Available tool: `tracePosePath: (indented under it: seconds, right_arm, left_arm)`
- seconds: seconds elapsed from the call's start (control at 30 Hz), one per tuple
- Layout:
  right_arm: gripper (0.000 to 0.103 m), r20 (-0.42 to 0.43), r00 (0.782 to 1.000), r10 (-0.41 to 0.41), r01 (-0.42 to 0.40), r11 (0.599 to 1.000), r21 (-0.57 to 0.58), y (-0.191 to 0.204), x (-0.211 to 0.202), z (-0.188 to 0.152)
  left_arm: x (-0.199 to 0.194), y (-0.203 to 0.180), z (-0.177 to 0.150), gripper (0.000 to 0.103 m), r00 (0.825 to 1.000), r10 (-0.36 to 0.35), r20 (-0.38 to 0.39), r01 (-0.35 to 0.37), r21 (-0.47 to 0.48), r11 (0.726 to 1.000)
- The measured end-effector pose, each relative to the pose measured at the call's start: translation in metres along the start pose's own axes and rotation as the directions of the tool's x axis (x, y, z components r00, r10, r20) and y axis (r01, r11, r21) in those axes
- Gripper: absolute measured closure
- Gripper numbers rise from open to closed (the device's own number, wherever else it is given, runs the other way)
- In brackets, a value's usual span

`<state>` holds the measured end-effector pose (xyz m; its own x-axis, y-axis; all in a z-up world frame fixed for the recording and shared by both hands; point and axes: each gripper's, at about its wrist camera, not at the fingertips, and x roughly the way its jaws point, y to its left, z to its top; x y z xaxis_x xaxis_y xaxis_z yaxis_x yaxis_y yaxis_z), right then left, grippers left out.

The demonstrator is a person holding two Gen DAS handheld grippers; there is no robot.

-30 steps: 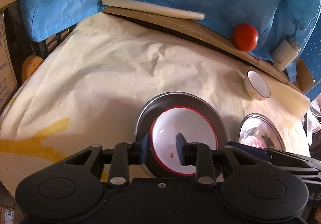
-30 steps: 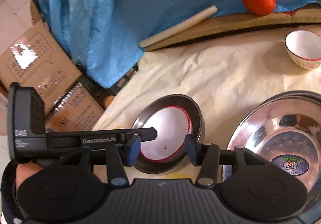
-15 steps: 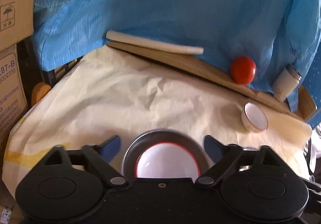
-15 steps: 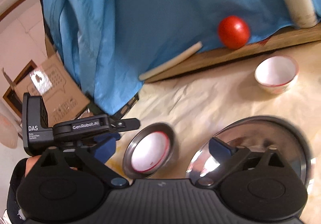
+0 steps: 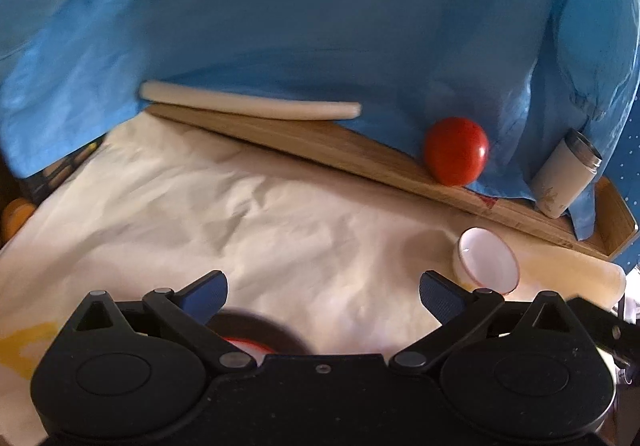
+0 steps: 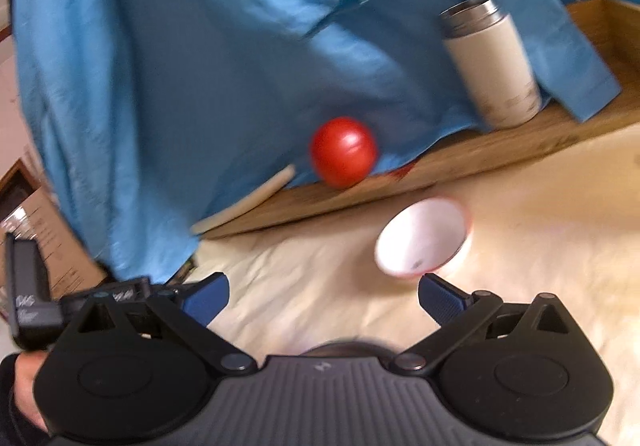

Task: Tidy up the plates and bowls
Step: 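Move both grippers to the second white red-rimmed bowl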

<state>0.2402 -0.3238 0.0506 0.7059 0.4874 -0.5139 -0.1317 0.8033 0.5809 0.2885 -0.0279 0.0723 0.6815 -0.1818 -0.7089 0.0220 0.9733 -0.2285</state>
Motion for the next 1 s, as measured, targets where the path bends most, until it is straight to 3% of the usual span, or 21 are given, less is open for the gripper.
tracePosePath:
  seconds: [0.23, 0.4, 0.6, 0.83, 1.0]
  right_arm:
    - [0.000, 0.028, 0.991, -0.131, 0.130, 0.991, 0.032, -0.034, 0.013, 0.036]
    - [0.000, 0.002, 0.987, -0.158, 0.158, 0.984, 0.088, -0.058, 0.027, 0.034]
    - [0.000, 0.005, 0.968, -0.250, 0.246, 0.954, 0.170, -0.082, 0.030, 0.028]
    - [0.000, 0.004, 0.969, -0.249, 0.241, 0.941, 0.237, -0.102, 0.034, 0.025]
    - [0.003, -0.011, 0.973, -0.231, 0.228, 0.947, 0.225, -0.103, 0.043, 0.021]
  left_arm:
    - [0.028, -0.035, 0.008, 0.001, 0.999, -0.041, -0.022, 0.042, 0.027, 0.999]
    - [0.044, -0.061, 0.012, 0.001, 0.997, -0.072, -0.017, 0.073, 0.056, 0.996]
    - [0.074, -0.087, 0.012, 0.001, 0.995, -0.079, -0.055, 0.083, 0.071, 0.994]
    - [0.100, -0.092, 0.011, 0.001, 0.988, -0.123, -0.089, 0.117, -0.068, 0.991]
    - [0.110, -0.098, 0.010, 0.001, 0.989, -0.105, -0.102, 0.097, -0.082, 0.992]
